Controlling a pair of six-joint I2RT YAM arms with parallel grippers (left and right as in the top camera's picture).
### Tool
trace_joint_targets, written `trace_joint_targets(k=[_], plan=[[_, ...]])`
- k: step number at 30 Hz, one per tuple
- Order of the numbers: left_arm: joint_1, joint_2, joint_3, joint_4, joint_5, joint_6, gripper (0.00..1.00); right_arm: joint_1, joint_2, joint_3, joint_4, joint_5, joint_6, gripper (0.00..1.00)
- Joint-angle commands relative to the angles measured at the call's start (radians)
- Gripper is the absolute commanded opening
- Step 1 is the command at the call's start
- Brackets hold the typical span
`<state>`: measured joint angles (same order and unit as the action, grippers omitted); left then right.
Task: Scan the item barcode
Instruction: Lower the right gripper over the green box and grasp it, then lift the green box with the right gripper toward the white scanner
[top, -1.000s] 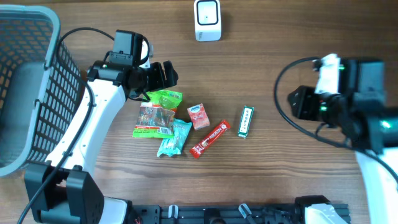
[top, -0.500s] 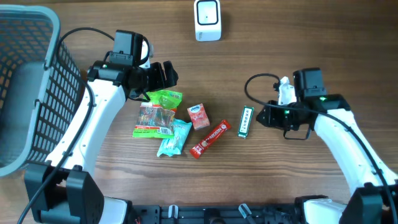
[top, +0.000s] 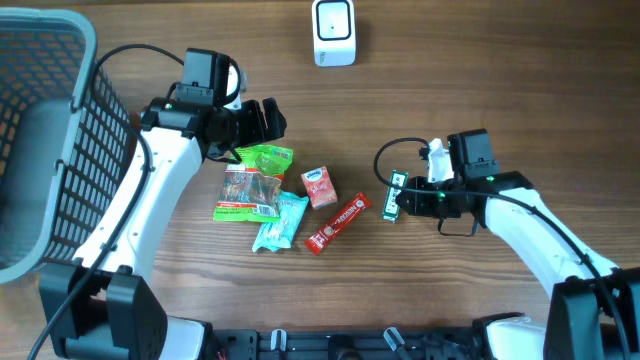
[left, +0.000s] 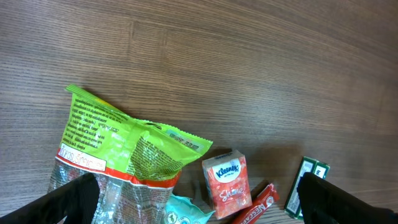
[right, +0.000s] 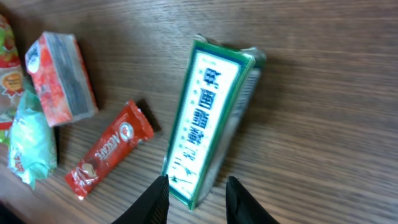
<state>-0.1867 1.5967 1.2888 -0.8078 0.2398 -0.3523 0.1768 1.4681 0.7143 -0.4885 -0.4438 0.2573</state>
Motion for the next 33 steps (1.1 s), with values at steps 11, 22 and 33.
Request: trace_joint_targets(k=[11,22,33], plan=[[0.004,-0.014,0.002,0.003,-0.003,0.016,1.00,0.055,0.009,-0.086,0.148,0.134,0.092,0.30],[0.004,-0.014,0.002,0.003,-0.003,0.016,1.00,0.062,0.033,-0.089,0.182,0.161,0.111,0.21],[0.004,-0.014,0.002,0.003,-0.003,0.016,1.00,0.060,0.082,-0.077,0.204,0.159,0.105,0.04]])
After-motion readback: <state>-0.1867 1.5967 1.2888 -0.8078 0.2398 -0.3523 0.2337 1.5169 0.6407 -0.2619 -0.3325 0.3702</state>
